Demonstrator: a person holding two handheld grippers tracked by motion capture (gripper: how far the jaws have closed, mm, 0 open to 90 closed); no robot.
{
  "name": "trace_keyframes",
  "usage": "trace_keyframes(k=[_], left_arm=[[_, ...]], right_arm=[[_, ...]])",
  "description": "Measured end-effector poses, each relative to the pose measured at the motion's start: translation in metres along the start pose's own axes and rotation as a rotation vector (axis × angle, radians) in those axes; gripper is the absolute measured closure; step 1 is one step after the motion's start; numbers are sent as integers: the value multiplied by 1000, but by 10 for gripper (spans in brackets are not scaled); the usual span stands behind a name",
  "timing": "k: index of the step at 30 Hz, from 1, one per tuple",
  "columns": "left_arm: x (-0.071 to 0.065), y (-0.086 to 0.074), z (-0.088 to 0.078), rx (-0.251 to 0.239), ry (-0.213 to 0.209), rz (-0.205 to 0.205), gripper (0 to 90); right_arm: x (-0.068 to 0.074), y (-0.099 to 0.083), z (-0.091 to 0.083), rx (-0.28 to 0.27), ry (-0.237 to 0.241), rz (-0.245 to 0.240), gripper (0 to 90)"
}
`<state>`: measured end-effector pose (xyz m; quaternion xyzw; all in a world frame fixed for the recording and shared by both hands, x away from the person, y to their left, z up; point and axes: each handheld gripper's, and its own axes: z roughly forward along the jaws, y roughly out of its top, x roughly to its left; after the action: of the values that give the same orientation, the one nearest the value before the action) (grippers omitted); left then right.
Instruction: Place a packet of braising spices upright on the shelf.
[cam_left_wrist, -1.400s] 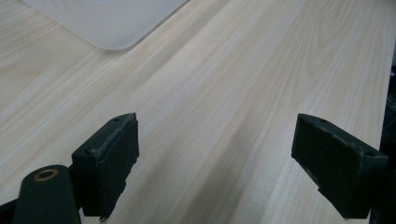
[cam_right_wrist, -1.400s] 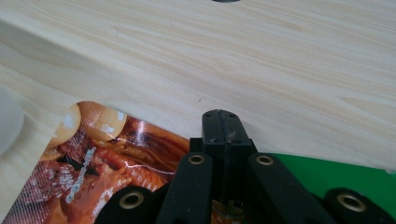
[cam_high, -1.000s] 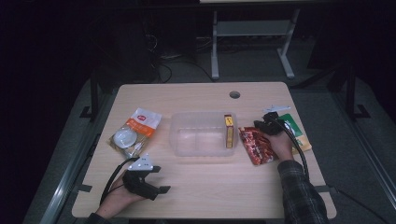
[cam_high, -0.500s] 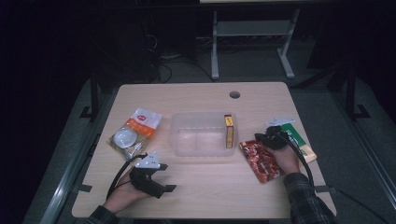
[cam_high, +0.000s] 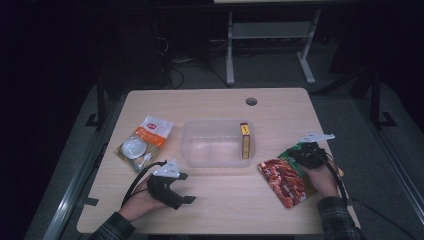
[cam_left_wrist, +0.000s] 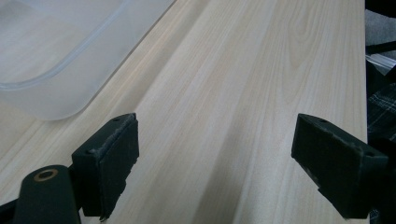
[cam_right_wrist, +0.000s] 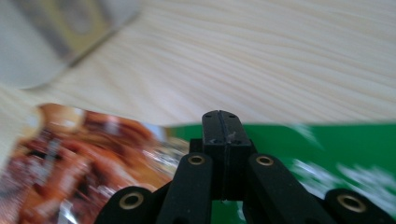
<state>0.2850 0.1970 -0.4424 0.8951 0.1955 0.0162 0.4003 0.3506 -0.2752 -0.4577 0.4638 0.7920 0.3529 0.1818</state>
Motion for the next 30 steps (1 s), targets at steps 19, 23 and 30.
trace_keyframes(k=[19,23,30], left_arm=[[1,-3,1,17,2,7,148],[1,-3,1,18,1,9,149],[0,-3,1,17,1,5,151]], right_arm=[[-68,-35,-32,92,-199,129,900],[-68,-37,-30,103,-188,131,900],[-66,-35,-28,114,-162,125,900]])
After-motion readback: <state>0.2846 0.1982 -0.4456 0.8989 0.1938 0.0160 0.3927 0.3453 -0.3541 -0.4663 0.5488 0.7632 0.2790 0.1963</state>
